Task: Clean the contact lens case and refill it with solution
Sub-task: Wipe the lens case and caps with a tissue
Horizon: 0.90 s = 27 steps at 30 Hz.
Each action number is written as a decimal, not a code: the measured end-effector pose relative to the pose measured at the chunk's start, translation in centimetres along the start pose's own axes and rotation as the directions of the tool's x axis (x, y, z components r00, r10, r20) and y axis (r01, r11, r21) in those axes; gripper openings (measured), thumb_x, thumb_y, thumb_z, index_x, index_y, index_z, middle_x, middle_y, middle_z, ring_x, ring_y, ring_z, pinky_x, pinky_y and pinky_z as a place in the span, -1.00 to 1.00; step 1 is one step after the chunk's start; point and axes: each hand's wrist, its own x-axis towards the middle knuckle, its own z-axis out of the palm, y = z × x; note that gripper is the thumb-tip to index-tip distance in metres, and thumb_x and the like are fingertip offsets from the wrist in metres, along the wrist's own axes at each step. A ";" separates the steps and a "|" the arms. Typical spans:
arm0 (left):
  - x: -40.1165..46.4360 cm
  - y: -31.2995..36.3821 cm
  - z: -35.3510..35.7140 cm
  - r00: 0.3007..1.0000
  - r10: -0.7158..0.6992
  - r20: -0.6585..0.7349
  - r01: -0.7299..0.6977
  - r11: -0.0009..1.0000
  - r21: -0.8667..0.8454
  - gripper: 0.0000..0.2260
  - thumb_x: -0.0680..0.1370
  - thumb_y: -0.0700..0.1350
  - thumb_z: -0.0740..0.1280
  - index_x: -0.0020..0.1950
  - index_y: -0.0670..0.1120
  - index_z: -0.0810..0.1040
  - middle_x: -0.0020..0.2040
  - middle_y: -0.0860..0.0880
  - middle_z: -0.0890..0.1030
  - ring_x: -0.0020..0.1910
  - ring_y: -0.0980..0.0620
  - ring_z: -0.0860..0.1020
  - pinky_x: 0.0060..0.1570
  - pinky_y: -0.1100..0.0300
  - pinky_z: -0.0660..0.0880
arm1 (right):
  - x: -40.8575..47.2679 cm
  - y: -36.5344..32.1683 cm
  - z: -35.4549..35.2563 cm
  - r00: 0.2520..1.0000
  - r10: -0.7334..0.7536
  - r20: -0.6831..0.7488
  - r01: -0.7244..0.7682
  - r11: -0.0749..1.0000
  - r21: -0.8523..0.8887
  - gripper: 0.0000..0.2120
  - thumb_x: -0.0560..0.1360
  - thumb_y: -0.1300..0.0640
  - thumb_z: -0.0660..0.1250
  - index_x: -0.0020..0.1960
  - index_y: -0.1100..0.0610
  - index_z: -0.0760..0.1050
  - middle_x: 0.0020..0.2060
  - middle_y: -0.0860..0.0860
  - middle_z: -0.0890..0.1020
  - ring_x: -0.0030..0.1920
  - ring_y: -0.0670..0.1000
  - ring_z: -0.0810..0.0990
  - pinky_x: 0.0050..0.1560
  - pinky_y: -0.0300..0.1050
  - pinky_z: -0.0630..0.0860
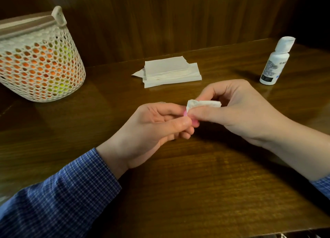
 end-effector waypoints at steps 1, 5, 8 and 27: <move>0.1 0.0 -0.1 0.999 -0.006 0.038 0.008 0.998 -0.069 -0.79 0.55 -0.20 0.39 0.16 -0.19 0.69 -0.01 -0.11 0.71 -0.04 0.02 0.65 -0.02 0.20 0.61 | 0.1 -0.1 -0.2 1.000 0.004 0.017 -0.005 0.999 0.050 -0.85 0.34 0.04 0.56 -0.18 0.10 0.73 -0.27 0.00 0.72 -0.21 -0.07 0.62 -0.17 -0.26 0.56; 0.3 0.3 -0.3 0.997 -0.012 0.076 0.028 0.978 -0.205 -0.75 0.52 -0.14 0.40 0.13 -0.22 0.69 -0.03 -0.11 0.67 -0.03 0.03 0.62 -0.06 0.26 0.58 | 0.0 -0.3 -0.7 0.999 -0.022 -0.024 0.023 0.998 0.059 -0.86 0.36 0.01 0.54 -0.10 0.00 0.76 -0.19 0.01 0.74 -0.13 -0.03 0.63 -0.12 -0.10 0.55; 0.4 0.4 -0.4 0.998 -0.044 0.043 0.053 0.969 -0.241 -0.74 0.49 -0.09 0.43 0.10 -0.19 0.71 -0.08 -0.08 0.67 0.04 -0.06 0.58 -0.06 0.25 0.59 | -0.5 -0.1 -0.6 0.965 -0.218 -0.146 0.174 0.948 -0.265 -0.89 0.46 0.04 0.50 -0.02 -0.02 0.71 -0.17 -0.10 0.73 -0.08 -0.07 0.67 -0.11 -0.21 0.60; -0.9 0.0 1.4 0.852 0.484 -0.198 -0.246 0.705 0.665 -0.70 0.45 -0.13 0.52 0.18 -0.05 0.67 0.06 0.10 0.72 -0.01 0.23 0.71 -0.06 0.29 0.66 | 0.0 -0.1 -0.8 0.846 0.370 0.383 -0.512 0.763 0.393 -0.79 0.42 0.19 0.45 0.01 0.24 0.74 -0.25 0.06 0.69 -0.31 -0.12 0.54 -0.37 -0.29 0.48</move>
